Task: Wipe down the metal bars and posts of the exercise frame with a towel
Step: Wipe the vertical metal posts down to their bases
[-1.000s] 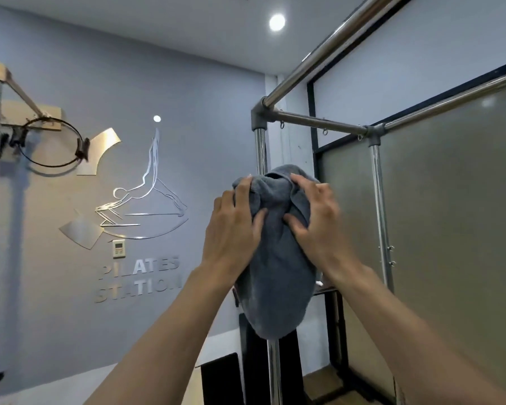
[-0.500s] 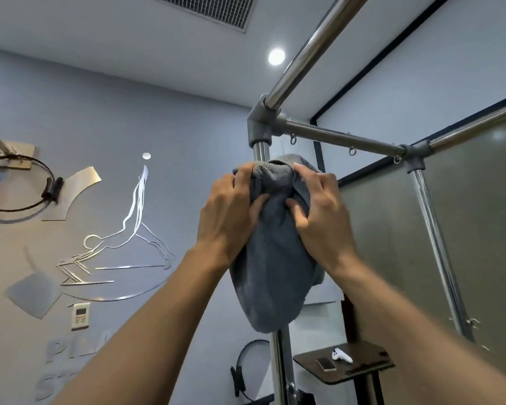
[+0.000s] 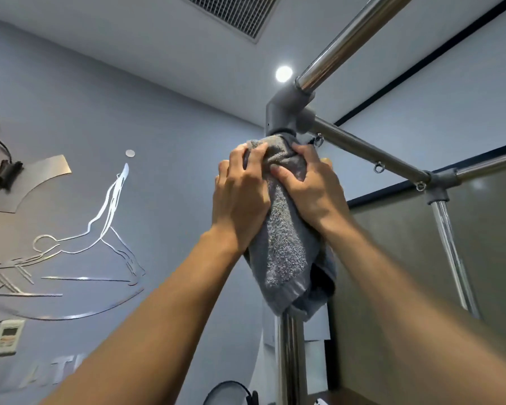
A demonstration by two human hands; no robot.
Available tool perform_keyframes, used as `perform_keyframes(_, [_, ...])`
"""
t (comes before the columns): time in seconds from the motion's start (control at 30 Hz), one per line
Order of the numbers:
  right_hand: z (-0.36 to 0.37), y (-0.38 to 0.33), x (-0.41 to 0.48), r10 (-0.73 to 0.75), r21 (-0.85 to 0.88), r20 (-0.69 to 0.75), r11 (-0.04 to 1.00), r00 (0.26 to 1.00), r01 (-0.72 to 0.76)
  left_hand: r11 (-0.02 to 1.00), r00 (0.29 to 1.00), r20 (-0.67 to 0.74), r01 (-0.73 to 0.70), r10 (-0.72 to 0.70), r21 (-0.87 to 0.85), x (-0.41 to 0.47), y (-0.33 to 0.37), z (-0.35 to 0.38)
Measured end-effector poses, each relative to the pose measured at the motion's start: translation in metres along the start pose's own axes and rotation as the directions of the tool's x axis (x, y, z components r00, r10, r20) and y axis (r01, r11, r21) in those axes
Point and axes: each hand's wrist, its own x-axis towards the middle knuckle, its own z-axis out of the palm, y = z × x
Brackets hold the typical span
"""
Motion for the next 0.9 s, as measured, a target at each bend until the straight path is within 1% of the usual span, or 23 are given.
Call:
perform_keyframes(0.03, [-0.001, 0.002, -0.001, 0.006, -0.011, 0.005, 1.0, 1.0, -0.006, 0.999, 1.0, 0.027, 0.015, -0.014, -0.041, -0.003, 0.005, -0.002])
perform_keyframes(0.1, [-0.007, 0.001, -0.002, 0.0, -0.048, 0.023, 0.999, 1.0, 0.001, 1.0, 0.992, 0.128, 0.02, -0.019, -0.004, -0.003, 0.008, -0.004])
perform_keyframes(0.17, [-0.012, -0.009, 0.004, -0.064, -0.088, 0.015, 0.994, 0.998, 0.065, 0.999, 0.976, 0.214, 0.037, -0.036, 0.002, 0.005, -0.003, -0.001])
perform_keyframes(0.2, [-0.014, -0.016, 0.009, -0.123, -0.128, 0.006, 0.984, 0.992, 0.122, 0.996, 0.965, 0.25, 0.086, -0.075, -0.032, 0.011, -0.014, 0.001])
perform_keyframes(0.27, [-0.013, -0.028, 0.019, -0.235, -0.199, 0.009, 0.952, 0.972, 0.232, 0.965, 0.934, 0.298, 0.239, -0.198, -0.107, 0.02, -0.03, 0.004])
perform_keyframes(0.3, [-0.011, -0.029, 0.022, -0.247, -0.197, 0.014, 0.949, 0.969, 0.245, 0.949, 0.921, 0.306, 0.291, -0.242, -0.125, 0.022, -0.032, 0.005])
perform_keyframes(0.33, [-0.01, -0.028, 0.022, -0.228, -0.172, 0.005, 0.959, 0.974, 0.226, 0.942, 0.916, 0.308, 0.309, -0.256, -0.134, 0.02, -0.028, 0.004])
perform_keyframes(0.37, [-0.009, -0.023, 0.022, -0.172, -0.129, -0.018, 0.977, 0.985, 0.168, 0.947, 0.92, 0.302, 0.296, -0.248, -0.126, 0.016, -0.02, 0.003])
perform_keyframes(0.4, [-0.008, -0.018, 0.017, -0.074, -0.064, -0.03, 0.995, 0.997, 0.072, 0.96, 0.933, 0.284, 0.26, -0.222, -0.104, 0.01, -0.009, 0.001])
perform_keyframes(0.43, [-0.008, -0.012, 0.009, 0.039, 0.009, -0.008, 0.999, 0.999, -0.039, 0.974, 0.945, 0.263, 0.216, -0.192, -0.065, 0.003, 0.002, -0.003])
perform_keyframes(0.47, [-0.01, -0.006, -0.004, 0.122, 0.057, 0.042, 0.991, 0.992, -0.125, 0.986, 0.956, 0.25, 0.167, -0.156, -0.022, -0.003, 0.012, -0.005])
perform_keyframes(0.5, [-0.011, 0.001, -0.018, 0.157, 0.067, 0.095, 0.984, 0.983, -0.164, 0.993, 0.96, 0.251, 0.121, -0.119, 0.009, -0.008, 0.017, -0.006])
perform_keyframes(0.53, [-0.014, 0.005, -0.031, 0.157, 0.055, 0.14, 0.985, 0.978, -0.166, 0.996, 0.961, 0.262, 0.089, -0.093, 0.025, -0.012, 0.018, -0.005])
perform_keyframes(0.57, [-0.018, 0.005, -0.041, 0.133, 0.022, 0.158, 0.99, 0.979, -0.138, 0.996, 0.955, 0.282, 0.09, -0.092, 0.018, -0.014, 0.015, -0.002])
perform_keyframes(0.6, [-0.021, 0.001, -0.046, 0.088, -0.018, 0.153, 0.996, 0.984, -0.086, 0.992, 0.947, 0.299, 0.127, -0.115, -0.021, -0.015, 0.01, 0.001])
perform_keyframes(0.67, [-0.024, -0.014, -0.045, -0.021, -0.093, 0.119, 0.995, 0.993, 0.032, 0.952, 0.925, 0.318, 0.266, -0.209, -0.15, -0.017, -0.001, 0.003])
perform_keyframes(0.7, [-0.025, -0.023, -0.038, -0.083, -0.134, 0.098, 0.986, 0.992, 0.096, 0.926, 0.908, 0.326, 0.334, -0.264, -0.178, -0.017, -0.003, 0.001])
perform_keyframes(0.77, [-0.025, -0.039, -0.021, -0.196, -0.21, 0.072, 0.955, 0.978, 0.207, 0.887, 0.868, 0.335, 0.434, -0.367, -0.154, -0.011, -0.002, -0.002])
perform_keyframes(0.8, [-0.023, -0.041, -0.014, -0.234, -0.223, 0.067, 0.944, 0.97, 0.243, 0.883, 0.865, 0.32, 0.448, -0.387, -0.142, -0.009, 0.001, -0.005])
perform_keyframes(0.83, [-0.02, -0.037, -0.008, -0.222, -0.203, 0.056, 0.952, 0.973, 0.229, 0.893, 0.882, 0.295, 0.424, -0.368, -0.153, -0.009, 0.006, -0.008])
perform_keyframes(0.87, [-0.021, -0.031, -0.006, -0.152, -0.171, 0.041, 0.973, 0.987, 0.157, 0.916, 0.911, 0.271, 0.362, -0.31, -0.172, -0.012, 0.012, -0.012])
perform_keyframes(0.9, [-0.021, -0.023, -0.008, -0.045, -0.149, 0.035, 0.988, 0.998, 0.05, 0.946, 0.938, 0.264, 0.276, -0.226, -0.17, -0.016, 0.019, -0.015])
